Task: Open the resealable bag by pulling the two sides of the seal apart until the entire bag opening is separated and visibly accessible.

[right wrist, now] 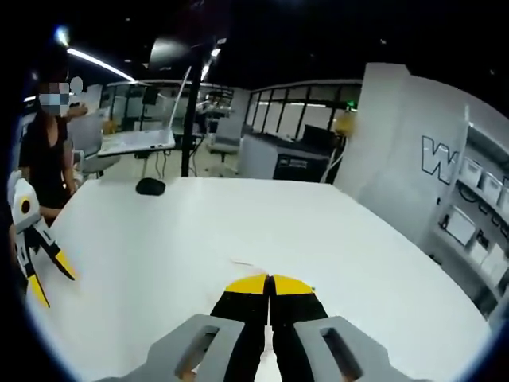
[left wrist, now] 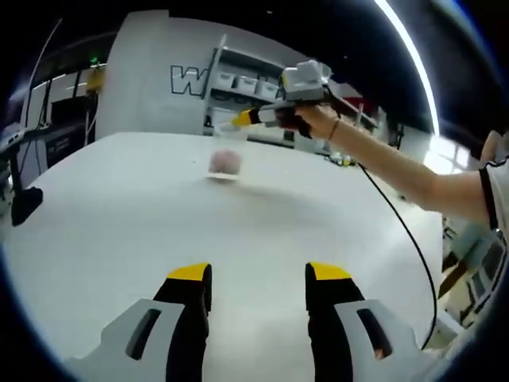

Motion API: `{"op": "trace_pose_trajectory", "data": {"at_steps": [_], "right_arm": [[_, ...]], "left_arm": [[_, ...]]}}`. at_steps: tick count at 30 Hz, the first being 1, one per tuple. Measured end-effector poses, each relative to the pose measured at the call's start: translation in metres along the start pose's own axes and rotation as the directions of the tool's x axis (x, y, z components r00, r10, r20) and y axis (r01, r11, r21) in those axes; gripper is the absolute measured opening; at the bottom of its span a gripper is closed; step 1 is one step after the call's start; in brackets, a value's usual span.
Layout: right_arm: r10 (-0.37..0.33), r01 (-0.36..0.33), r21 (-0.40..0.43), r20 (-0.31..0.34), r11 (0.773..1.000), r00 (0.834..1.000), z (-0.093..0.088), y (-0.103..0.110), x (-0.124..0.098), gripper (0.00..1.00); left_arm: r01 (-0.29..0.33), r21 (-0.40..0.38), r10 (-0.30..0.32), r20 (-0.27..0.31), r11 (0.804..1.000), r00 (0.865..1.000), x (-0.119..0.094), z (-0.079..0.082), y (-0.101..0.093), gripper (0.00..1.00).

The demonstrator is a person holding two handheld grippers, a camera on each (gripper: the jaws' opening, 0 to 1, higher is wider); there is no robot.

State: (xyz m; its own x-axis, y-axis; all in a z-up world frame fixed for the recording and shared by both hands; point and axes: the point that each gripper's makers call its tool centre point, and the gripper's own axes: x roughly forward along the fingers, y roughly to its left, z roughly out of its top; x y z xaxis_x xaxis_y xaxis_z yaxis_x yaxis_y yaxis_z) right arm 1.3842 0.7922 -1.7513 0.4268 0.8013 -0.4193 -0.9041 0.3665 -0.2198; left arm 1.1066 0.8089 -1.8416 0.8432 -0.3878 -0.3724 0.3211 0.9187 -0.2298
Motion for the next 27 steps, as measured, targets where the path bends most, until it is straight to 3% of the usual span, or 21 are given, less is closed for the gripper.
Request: {"op": "trace_pose_trajectory", "data": {"at_steps": [14, 27], "right_arm": [[-0.019, 0.018, -0.011, -0.043, 1.0, 0.999, -0.013, -0.006, 0.005, 0.0], [0.012, -0.011, 0.011, -0.042, 1.0, 0.999, -0.017, 0.012, 0.0, 0.0]], "left_arm": [[-0.003, 0.002, 0.003, 0.004, 1.0, 1.0, -0.001, 0.002, 0.0, 0.48], [-0.001, 0.006, 0.001, 0.013, 1.0, 1.0, -0.006, 0.004, -0.006, 0.48]]}}
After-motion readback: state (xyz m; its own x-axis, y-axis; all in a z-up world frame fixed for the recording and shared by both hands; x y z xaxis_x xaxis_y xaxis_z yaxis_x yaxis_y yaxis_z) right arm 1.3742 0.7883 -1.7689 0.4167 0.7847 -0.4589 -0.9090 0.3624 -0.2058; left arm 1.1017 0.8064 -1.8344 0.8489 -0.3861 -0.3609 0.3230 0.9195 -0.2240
